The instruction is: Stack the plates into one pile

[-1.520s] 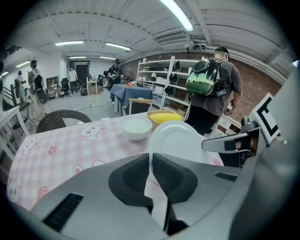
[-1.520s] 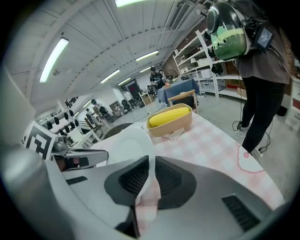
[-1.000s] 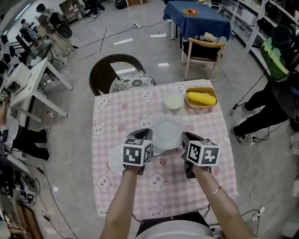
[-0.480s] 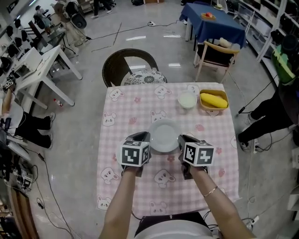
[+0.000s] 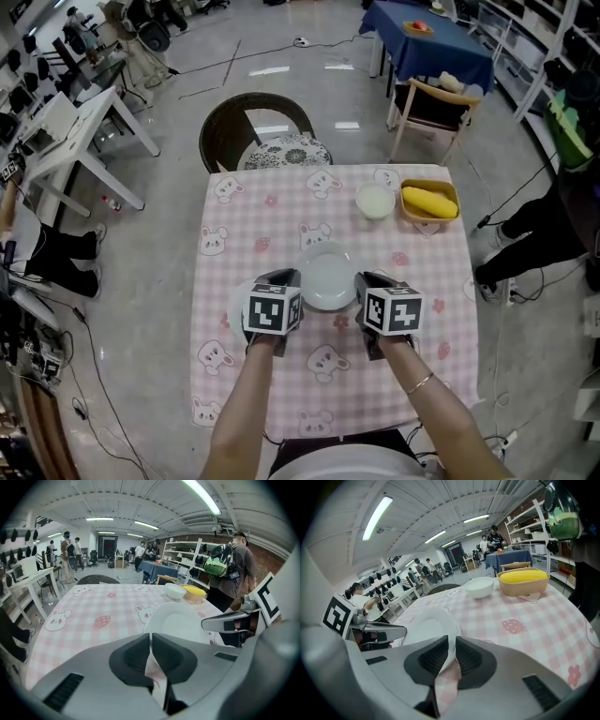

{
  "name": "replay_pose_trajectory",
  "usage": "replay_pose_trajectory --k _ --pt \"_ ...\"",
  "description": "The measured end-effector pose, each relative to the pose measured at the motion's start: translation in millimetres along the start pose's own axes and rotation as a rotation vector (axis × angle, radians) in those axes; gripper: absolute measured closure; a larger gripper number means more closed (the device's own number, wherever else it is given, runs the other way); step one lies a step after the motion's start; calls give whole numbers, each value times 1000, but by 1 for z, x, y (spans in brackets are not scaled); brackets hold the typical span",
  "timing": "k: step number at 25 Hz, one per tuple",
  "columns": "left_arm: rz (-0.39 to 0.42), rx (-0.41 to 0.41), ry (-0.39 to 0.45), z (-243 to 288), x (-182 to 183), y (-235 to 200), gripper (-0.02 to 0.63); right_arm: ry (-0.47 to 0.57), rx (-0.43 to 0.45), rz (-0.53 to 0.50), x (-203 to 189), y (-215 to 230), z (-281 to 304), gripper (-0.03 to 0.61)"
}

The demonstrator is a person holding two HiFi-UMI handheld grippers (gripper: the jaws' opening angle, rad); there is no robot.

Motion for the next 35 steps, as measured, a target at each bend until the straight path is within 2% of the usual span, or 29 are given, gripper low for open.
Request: replay_pose_trajectory --k 6,9,11,16,28,35 --pt "3 -33 -11 14 1 9 594 -32 20 -61 -2 -1 13 515" --pt "9 -46 -19 21 1 15 594 -27 -18 -99 -3 -1 17 515" --pt "15 -54 -26 23 0 16 594 -30 -28 -103 -3 1 17 552" --pt "6 -58 -11 24 2 14 594 -29 -8 -95 0 3 18 552" --pt "-40 -38 29 10 1 10 594 15 -26 -92 4 8 9 568" --pt "-73 9 69 -7 -4 8 594 57 4 -103 9 1 -3 572"
Point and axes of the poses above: the fingertips, and each gripper's own axes: z forward along the fingers, y to its right, x out of its top, the point moved 5 cm from there along -z, backward along the fingers, and after that the axes turned 15 degrees about z, right-handed, at the moved point
